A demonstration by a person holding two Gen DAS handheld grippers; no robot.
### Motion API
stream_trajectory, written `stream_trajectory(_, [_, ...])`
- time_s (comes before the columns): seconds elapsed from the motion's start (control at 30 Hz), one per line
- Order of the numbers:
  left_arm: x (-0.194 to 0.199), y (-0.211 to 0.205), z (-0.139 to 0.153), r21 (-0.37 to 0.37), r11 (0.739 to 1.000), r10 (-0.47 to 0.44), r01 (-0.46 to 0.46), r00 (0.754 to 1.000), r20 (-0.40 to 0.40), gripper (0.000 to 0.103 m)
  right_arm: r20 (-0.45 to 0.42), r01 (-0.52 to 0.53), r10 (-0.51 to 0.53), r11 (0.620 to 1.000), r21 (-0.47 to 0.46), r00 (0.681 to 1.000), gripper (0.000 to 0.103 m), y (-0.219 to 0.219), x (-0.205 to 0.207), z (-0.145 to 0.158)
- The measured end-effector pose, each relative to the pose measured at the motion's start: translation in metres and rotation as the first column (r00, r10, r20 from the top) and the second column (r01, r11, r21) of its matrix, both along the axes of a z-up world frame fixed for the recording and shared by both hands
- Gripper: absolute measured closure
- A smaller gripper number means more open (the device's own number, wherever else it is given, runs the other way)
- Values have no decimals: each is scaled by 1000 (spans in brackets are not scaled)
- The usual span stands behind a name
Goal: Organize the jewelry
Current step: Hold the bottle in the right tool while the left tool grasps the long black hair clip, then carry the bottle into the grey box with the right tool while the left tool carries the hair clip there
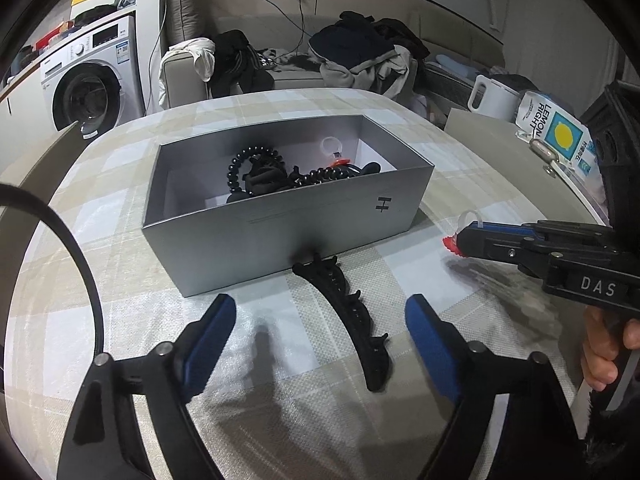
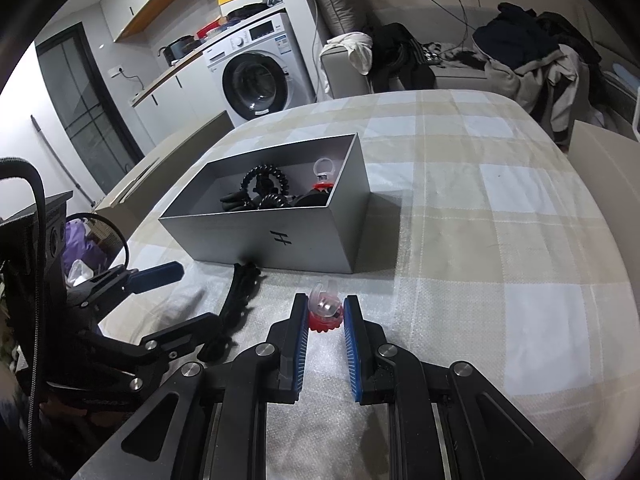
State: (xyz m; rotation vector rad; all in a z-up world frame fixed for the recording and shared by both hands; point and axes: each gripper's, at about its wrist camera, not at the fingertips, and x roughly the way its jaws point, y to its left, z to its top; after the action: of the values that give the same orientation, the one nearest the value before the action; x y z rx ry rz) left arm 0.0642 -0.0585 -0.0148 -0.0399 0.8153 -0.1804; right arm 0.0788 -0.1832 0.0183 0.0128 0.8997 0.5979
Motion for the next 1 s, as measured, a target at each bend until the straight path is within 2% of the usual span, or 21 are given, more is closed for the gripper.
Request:
stream_trajectory(0.13, [2,-3,-2,6,1000,-13,13,1000,-15,38,1,5,-5,1000,-1,1000,87,-2,0,1])
stream_trajectory(0.2, [4,-4,-4,11,1000,-14,14,1000,-26,48,2,6,-6,1000,0,1000,87,-3,0,1])
stream_trajectory(0.3, [6,-4,-6,7,1000,-15,15,999,-48,56,4,8,-8,1000,-1,1000,87,-3,-1,2])
stream_trajectory(0.4, [7,-5,-7,12,1000,-14,15,998,-60,64,6,10,-10,1000,-1,1000,87,-4,-1,3])
stream_trajectory(0.57, [6,-6,-9,14,1000,-23,24,997,-73,69,9,10,-9,1000,-2,1000,87,-5,-1,4])
stream_trajectory(0.63, [6,-7,-9,1,999,-35,36,996,-76,75,11,9,-9,1000,-3,1000,87,-5,-1,5])
stream_trajectory(0.7, [5,-8,-9,-16,999,-49,48,996,-79,88,11,8,-8,1000,-1,1000,87,-5,-2,6])
stream_trajectory(0.83, [3,-9,-8,-35,998,-64,61,995,-77,93,15,9,-9,1000,-2,1000,87,-4,-2,7])
stream_trajectory(1.0, [-5,-6,1,-53,996,-78,76,996,-39,94,26,-6,6,1000,-1,1000,87,2,-5,11])
